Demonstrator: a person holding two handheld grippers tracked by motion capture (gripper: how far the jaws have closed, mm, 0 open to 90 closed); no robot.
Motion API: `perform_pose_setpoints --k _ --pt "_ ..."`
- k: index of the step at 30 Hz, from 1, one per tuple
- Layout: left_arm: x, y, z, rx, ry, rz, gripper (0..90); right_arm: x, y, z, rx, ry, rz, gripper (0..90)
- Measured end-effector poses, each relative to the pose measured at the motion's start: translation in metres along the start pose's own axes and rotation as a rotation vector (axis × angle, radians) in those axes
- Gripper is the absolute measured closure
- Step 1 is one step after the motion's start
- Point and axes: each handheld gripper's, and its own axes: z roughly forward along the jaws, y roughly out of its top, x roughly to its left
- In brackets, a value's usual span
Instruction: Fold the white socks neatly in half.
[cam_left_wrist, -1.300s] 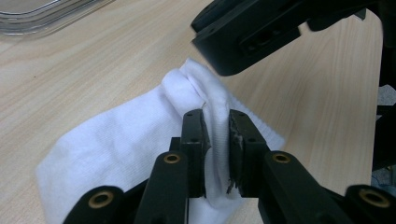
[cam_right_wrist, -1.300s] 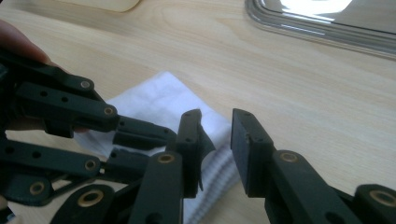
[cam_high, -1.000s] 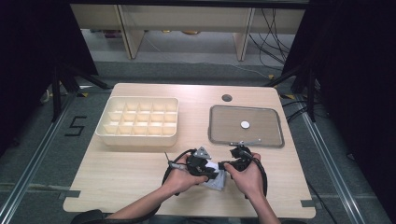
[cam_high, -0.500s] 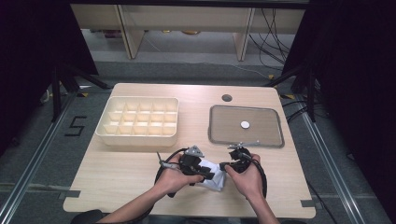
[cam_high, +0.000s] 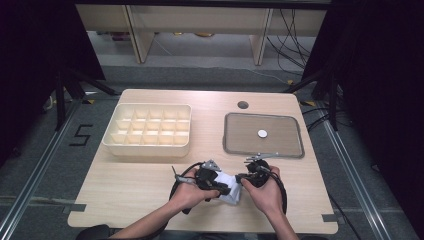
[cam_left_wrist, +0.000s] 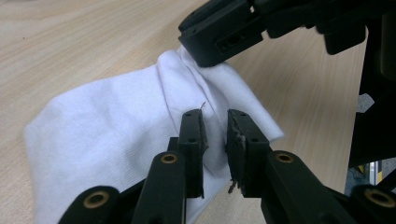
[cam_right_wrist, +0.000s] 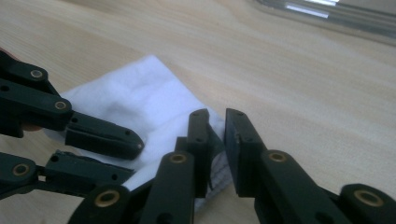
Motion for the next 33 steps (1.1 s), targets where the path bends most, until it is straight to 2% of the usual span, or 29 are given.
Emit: perform_pose_setpoints --k 1,2,3,4,5,6,7,8,9,10,11,13,14,15,18,20,22,23,24,27,28,29,30,32,33 --pt "-0.001 0.001 -0.003 -0.006 0.000 0.007 74.2 0.002 0.001 -0.003 -0.013 -0.003 -0.004 78.5" --pt "-0.001 0.002 -0.008 -0.017 -0.007 0.005 73.2 0.002 0.002 -0.008 -0.030 0.017 -0.014 78.5" --pt "-0.001 0.005 -0.017 -0.039 -0.014 0.007 72.2 0.005 0.002 -0.012 -0.046 -0.012 -0.017 78.9" --pt "-0.002 0.007 -0.032 -0.068 -0.005 -0.055 70.0 0.008 0.004 -0.020 -0.091 0.009 -0.044 82.0" --pt "-0.002 0.007 -0.032 -0.068 -0.005 -0.055 69.4 0.010 0.005 -0.025 -0.099 0.020 -0.049 84.1" --pt "0.004 0.009 -0.040 -0.092 0.023 -0.021 69.4 0.010 0.005 -0.025 -0.099 0.020 -0.049 84.1" --pt "0.013 0.011 -0.052 -0.108 0.072 -0.028 69.0 0.016 0.006 -0.030 -0.103 0.024 -0.057 88.3" --pt "0.013 0.011 -0.052 -0.108 0.072 -0.028 69.2 0.016 0.006 -0.030 -0.103 0.024 -0.057 88.3" --pt "0.020 0.010 -0.058 -0.101 0.089 -0.049 69.2 0.016 0.006 -0.032 -0.100 0.034 -0.081 89.7" --pt "0.022 0.009 -0.060 -0.092 0.107 -0.087 71.3 0.020 0.006 -0.032 -0.090 0.061 -0.074 90.0" --pt "0.028 0.009 -0.060 -0.099 0.116 -0.051 74.5 0.022 0.007 -0.031 -0.073 0.074 -0.093 90.0" --pt "0.029 0.007 -0.056 -0.080 0.105 -0.050 80.7 0.026 0.005 -0.023 -0.041 0.091 -0.112 90.0" --pt "0.029 0.005 -0.052 -0.067 0.094 -0.044 80.7 0.026 0.005 -0.023 -0.041 0.091 -0.112 90.0" --pt "0.029 0.004 -0.048 -0.056 0.093 -0.044 83.1 0.027 0.004 -0.017 -0.017 0.093 -0.108 90.0" --pt "0.032 -0.004 -0.035 -0.008 0.090 -0.049 85.1 0.027 0.001 -0.008 -0.011 0.081 -0.108 90.0" --pt "0.033 -0.005 -0.033 0.000 0.095 -0.051 85.7 0.026 0.000 -0.006 0.001 0.085 -0.114 90.0" --pt "0.033 -0.008 -0.030 0.023 0.099 -0.042 85.7 0.025 -0.002 0.001 0.039 0.096 -0.121 90.0" --pt "0.033 -0.008 -0.030 0.023 0.099 -0.042 85.7 0.026 -0.003 0.002 0.051 0.083 -0.088 90.0" --pt "0.034 -0.010 -0.028 0.030 0.099 -0.034 85.6 0.026 -0.003 0.002 0.051 0.083 -0.088 90.0" --pt "0.034 -0.012 -0.026 0.032 0.104 -0.048 85.2 0.024 -0.006 0.006 0.056 0.083 -0.095 90.0" --pt "0.035 -0.012 -0.026 0.030 0.104 -0.046 84.7 0.024 -0.007 0.007 0.066 0.078 -0.072 90.0" --pt "0.035 -0.011 -0.027 0.025 0.098 -0.050 83.8 0.023 -0.007 0.008 0.068 0.082 -0.071 90.0" --pt "0.034 -0.009 -0.032 0.000 0.101 -0.057 79.9 0.022 -0.008 0.009 0.068 0.072 -0.077 90.0" --pt "0.035 -0.008 -0.037 -0.013 0.104 -0.053 77.6 0.022 -0.009 0.010 0.057 0.070 -0.073 90.0" --pt "0.038 -0.005 -0.046 -0.032 0.115 -0.069 69.7 0.021 -0.009 0.010 0.060 0.075 -0.064 90.0"
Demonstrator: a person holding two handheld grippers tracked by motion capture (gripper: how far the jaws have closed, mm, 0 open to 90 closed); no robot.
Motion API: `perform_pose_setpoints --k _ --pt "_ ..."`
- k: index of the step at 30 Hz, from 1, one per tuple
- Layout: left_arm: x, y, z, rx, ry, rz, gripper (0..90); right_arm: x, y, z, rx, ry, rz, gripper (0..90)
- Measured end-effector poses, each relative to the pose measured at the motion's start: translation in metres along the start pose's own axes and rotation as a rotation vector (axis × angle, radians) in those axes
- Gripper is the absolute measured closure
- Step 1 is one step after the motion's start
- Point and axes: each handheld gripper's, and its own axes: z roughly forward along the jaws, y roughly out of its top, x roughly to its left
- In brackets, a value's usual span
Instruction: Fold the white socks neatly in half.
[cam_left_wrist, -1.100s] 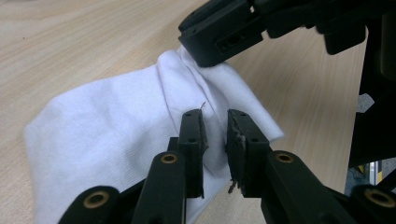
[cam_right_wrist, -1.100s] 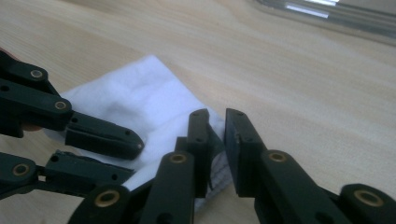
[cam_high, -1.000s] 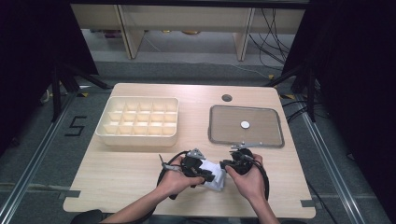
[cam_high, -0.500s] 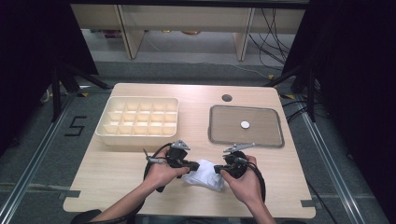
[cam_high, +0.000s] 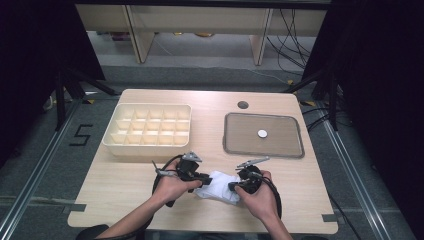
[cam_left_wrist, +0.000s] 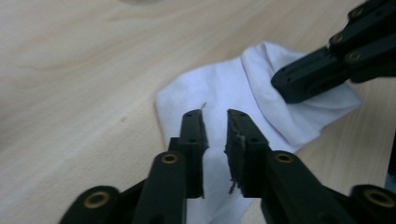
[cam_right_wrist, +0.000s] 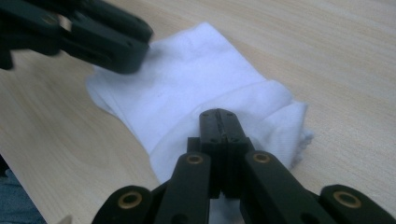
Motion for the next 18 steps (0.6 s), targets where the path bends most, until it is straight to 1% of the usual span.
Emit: perform_pose_setpoints --k 1,2,3,4,5,6,7,8,9,10,11,12,13,16,17,18 --pt "0.000 0.000 0.000 0.000 0.000 0.000 66.1 0.000 0.000 0.000 0.000 0.000 0.000 90.0" --pt "0.007 0.001 -0.004 -0.007 0.018 -0.037 61.7 -0.001 0.000 0.002 -0.007 -0.003 -0.012 90.0" --pt "0.007 0.001 -0.004 -0.007 0.018 -0.037 59.1 -0.001 0.000 0.002 -0.007 -0.003 -0.012 90.0" --pt "0.011 0.000 -0.004 0.005 0.023 -0.044 55.5 -0.002 0.000 0.001 0.013 0.014 -0.015 90.0" --pt "0.013 -0.001 -0.004 0.028 0.029 -0.061 55.5 -0.002 0.000 0.001 0.013 0.014 -0.015 90.0" --pt "0.018 -0.003 -0.001 0.060 0.019 -0.080 52.6 -0.002 0.000 0.002 0.015 0.013 -0.010 90.0" --pt "0.018 -0.003 -0.001 0.060 0.019 -0.080 52.5 -0.002 -0.001 0.001 0.018 0.004 -0.009 90.0" --pt "0.018 -0.004 0.000 0.068 0.012 -0.101 52.5 -0.002 -0.001 0.001 0.018 0.004 -0.009 90.0" --pt "0.019 -0.005 0.001 0.088 0.000 -0.120 51.7 -0.001 -0.001 0.002 0.006 0.002 0.005 90.0" --pt "0.019 -0.006 0.003 0.082 -0.023 -0.141 51.6 -0.005 0.000 0.003 0.013 0.015 -0.033 90.0" --pt "0.018 -0.006 0.004 0.092 -0.023 -0.147 52.3 -0.003 0.000 0.002 0.031 -0.004 0.001 90.0" --pt "0.018 -0.007 0.006 0.105 -0.028 -0.145 52.9 -0.003 0.000 0.003 0.029 -0.004 -0.005 90.0" --pt "0.017 -0.007 0.008 0.111 -0.037 -0.167 53.9 -0.003 0.000 0.003 0.029 -0.004 -0.005 90.0" --pt "0.018 -0.008 0.009 0.125 -0.038 -0.178 57.1 -0.004 0.000 0.003 0.026 0.004 -0.009 90.0" --pt "0.018 -0.008 0.010 0.126 -0.040 -0.196 58.5 -0.004 0.000 0.003 0.015 0.011 -0.023 90.0" --pt "0.018 -0.008 0.010 0.129 -0.045 -0.196 59.8 -0.005 -0.001 0.003 0.008 0.014 -0.029 90.0"
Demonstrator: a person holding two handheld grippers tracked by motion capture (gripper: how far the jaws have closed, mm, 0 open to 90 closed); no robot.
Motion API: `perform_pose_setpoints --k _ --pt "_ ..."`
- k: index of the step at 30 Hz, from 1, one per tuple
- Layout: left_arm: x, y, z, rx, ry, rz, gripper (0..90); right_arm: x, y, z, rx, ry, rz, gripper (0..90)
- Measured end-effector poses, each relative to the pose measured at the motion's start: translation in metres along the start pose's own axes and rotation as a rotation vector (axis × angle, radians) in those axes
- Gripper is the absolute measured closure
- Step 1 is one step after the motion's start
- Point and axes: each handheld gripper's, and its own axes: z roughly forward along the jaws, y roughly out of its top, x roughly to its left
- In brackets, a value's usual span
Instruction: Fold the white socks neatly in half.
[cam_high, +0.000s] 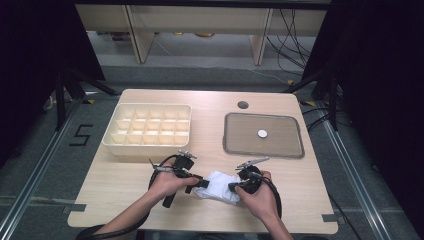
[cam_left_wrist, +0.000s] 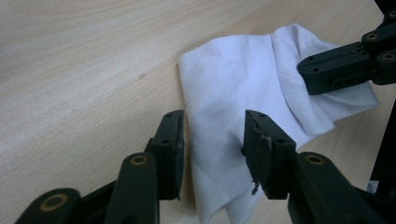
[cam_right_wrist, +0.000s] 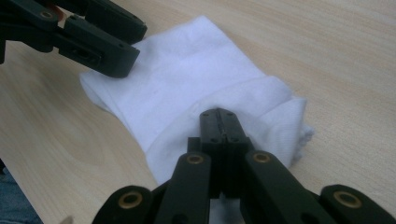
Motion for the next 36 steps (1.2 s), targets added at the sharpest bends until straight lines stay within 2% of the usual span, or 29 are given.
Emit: perform_pose_setpoints --k 1,6,7,9,11,12,13,15,17,20,21,23,26,30,35,36 --pt "0.000 0.000 0.001 0.004 0.002 -0.004 62.7 0.000 0.000 0.000 0.000 -0.005 0.003 90.0" --pt "-0.001 -0.001 0.001 0.016 0.009 -0.030 65.8 0.000 -0.001 0.000 0.000 -0.001 0.001 90.0" --pt "0.000 -0.001 0.001 0.016 0.006 -0.029 66.3 0.001 0.000 0.000 0.001 -0.006 0.006 90.0" --pt "0.002 -0.001 0.000 0.036 0.011 0.006 67.3 0.001 -0.001 0.000 0.001 -0.006 0.004 90.0" --pt "0.001 -0.002 0.000 0.032 0.012 0.005 68.8 0.001 -0.001 -0.001 0.005 -0.007 0.007 90.0" --pt "-0.001 -0.002 0.002 0.010 0.011 -0.026 69.6 0.001 -0.001 0.000 0.002 -0.006 0.001 90.0" --pt "0.000 -0.003 0.002 0.022 0.007 -0.005 72.5 0.002 -0.001 0.001 -0.008 -0.017 0.014 90.0" --pt "-0.002 -0.004 0.003 0.011 0.012 -0.011 75.9 0.003 -0.001 0.001 -0.007 -0.015 0.014 90.0" --pt "0.000 -0.004 0.002 0.034 0.012 0.026 78.2 0.003 -0.001 0.001 -0.008 -0.016 0.014 90.0" --pt "-0.004 -0.005 0.002 -0.020 0.011 0.016 84.4 0.003 -0.001 0.002 -0.013 -0.024 -0.001 90.0" --pt "-0.004 -0.005 0.002 -0.024 0.010 0.011 84.6 0.003 -0.001 0.002 -0.011 -0.035 0.000 90.0" --pt "-0.005 -0.004 0.000 -0.030 0.009 0.006 84.9 0.003 -0.001 0.002 -0.011 -0.029 -0.003 90.0" --pt "-0.009 -0.001 -0.010 -0.057 -0.022 0.006 84.9 0.002 -0.001 0.002 -0.014 -0.019 -0.002 90.0" --pt "-0.014 0.002 -0.017 -0.075 -0.044 0.012 84.9 0.003 -0.001 0.003 -0.013 -0.027 -0.001 90.0" --pt "-0.016 0.003 -0.018 -0.078 -0.052 0.016 85.0 0.004 0.000 0.002 0.005 -0.030 -0.002 90.0" --pt "-0.017 0.003 -0.017 -0.102 -0.069 0.008 84.9 0.003 0.000 0.002 0.006 -0.030 -0.002 90.0"
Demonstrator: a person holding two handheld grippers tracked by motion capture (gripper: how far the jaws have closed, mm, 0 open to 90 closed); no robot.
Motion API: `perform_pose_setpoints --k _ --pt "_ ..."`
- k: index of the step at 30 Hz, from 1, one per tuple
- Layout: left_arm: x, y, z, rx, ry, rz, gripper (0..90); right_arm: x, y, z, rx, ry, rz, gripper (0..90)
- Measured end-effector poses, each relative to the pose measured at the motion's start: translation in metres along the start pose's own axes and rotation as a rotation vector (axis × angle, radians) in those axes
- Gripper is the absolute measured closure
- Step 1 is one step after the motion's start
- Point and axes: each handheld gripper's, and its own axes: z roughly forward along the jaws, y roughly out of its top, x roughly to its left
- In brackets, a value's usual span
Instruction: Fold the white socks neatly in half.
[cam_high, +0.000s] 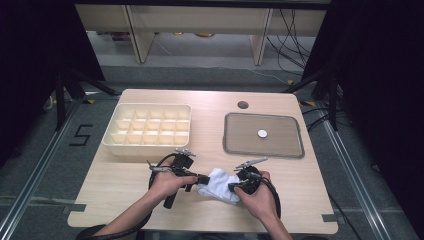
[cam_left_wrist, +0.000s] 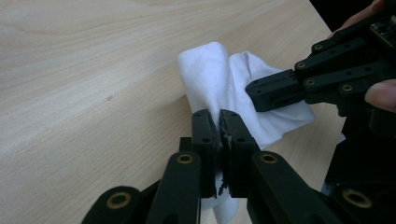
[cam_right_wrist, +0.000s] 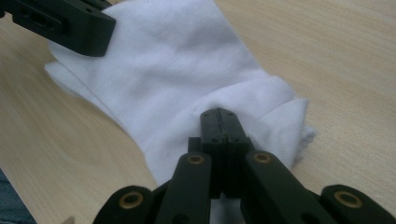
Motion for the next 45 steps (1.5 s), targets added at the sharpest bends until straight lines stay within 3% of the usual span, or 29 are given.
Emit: perform_pose_setpoints --k 2,4,5,6,7,8,11,13,17,18,19,22,26,29,30,31,37,39,40,41,43,45 --pt "-0.001 0.000 0.000 -0.011 -0.010 0.002 85.0 0.002 0.000 -0.001 0.006 0.005 0.018 90.0" --pt "-0.003 0.002 -0.003 0.017 0.000 0.008 85.0 0.001 0.000 -0.001 0.006 0.006 0.016 90.0" --pt "-0.003 0.001 -0.002 -0.004 -0.013 0.007 85.0 0.000 0.001 0.000 -0.002 0.009 -0.006 90.0" --pt "-0.004 0.001 -0.001 -0.010 -0.015 0.011 85.0 0.002 0.001 -0.001 0.002 0.007 0.017 89.4" --pt "-0.004 0.002 -0.003 0.004 -0.007 0.012 84.9 0.000 0.002 -0.002 -0.002 0.006 0.002 88.2" --pt "-0.005 0.002 -0.003 0.011 -0.005 0.013 84.9 0.002 0.003 -0.004 -0.004 -0.006 0.018 87.8" --pt "-0.005 0.003 -0.004 0.010 -0.002 0.022 84.9 0.008 0.007 -0.015 -0.062 -0.006 0.011 89.8" --pt "-0.006 0.002 -0.003 -0.009 -0.009 0.019 84.9 0.014 0.011 -0.021 -0.057 0.006 0.006 90.0" --pt "-0.008 0.004 -0.006 0.012 0.002 0.028 84.8 0.019 0.015 -0.010 -0.051 0.057 -0.022 90.0" --pt "-0.008 0.003 -0.004 -0.026 -0.014 0.018 84.9 0.019 0.014 0.000 -0.030 0.075 -0.030 90.0" --pt "-0.008 0.003 -0.004 -0.026 -0.014 0.018 84.9 0.019 0.014 0.000 -0.030 0.075 -0.030 90.0" --pt "-0.008 0.004 -0.006 -0.011 -0.007 0.027 85.1 0.019 0.012 0.011 0.014 0.081 0.007 90.0" --pt "-0.010 0.005 -0.005 -0.033 -0.040 0.023 85.6 0.021 0.012 0.015 0.006 0.096 0.004 90.0" --pt "-0.012 0.006 -0.006 -0.032 -0.031 0.025 85.9 0.021 0.012 0.017 0.019 0.081 0.019 90.0" --pt "-0.012 0.006 -0.004 -0.051 -0.039 0.023 86.1 0.021 0.012 0.019 -0.011 0.110 -0.012 90.0" --pt "-0.012 0.007 -0.006 -0.030 -0.027 0.027 86.2 0.021 0.012 0.019 -0.012 0.114 -0.011 90.0" --pt "-0.011 0.007 -0.006 -0.041 -0.046 0.026 86.3 0.023 0.012 0.022 -0.022 0.120 -0.007 90.0" --pt "-0.011 0.007 -0.009 -0.025 -0.022 0.030 86.3 0.022 0.013 0.019 -0.026 0.128 0.013 88.6" --pt "-0.009 0.007 -0.009 -0.041 -0.050 0.027 86.3 0.022 0.013 0.019 -0.026 0.128 0.013 88.6" --pt "-0.009 0.007 -0.009 -0.049 -0.038 0.026 86.3 0.022 0.013 0.015 -0.032 0.134 0.027 88.5" --pt "-0.009 0.007 -0.011 -0.038 -0.027 0.025 86.3 0.018 0.016 0.004 -0.045 0.081 0.023 88.2" --pt "-0.009 0.007 -0.011 -0.045 -0.043 0.027 86.3 0.016 0.017 0.002 -0.036 0.084 0.017 87.8"
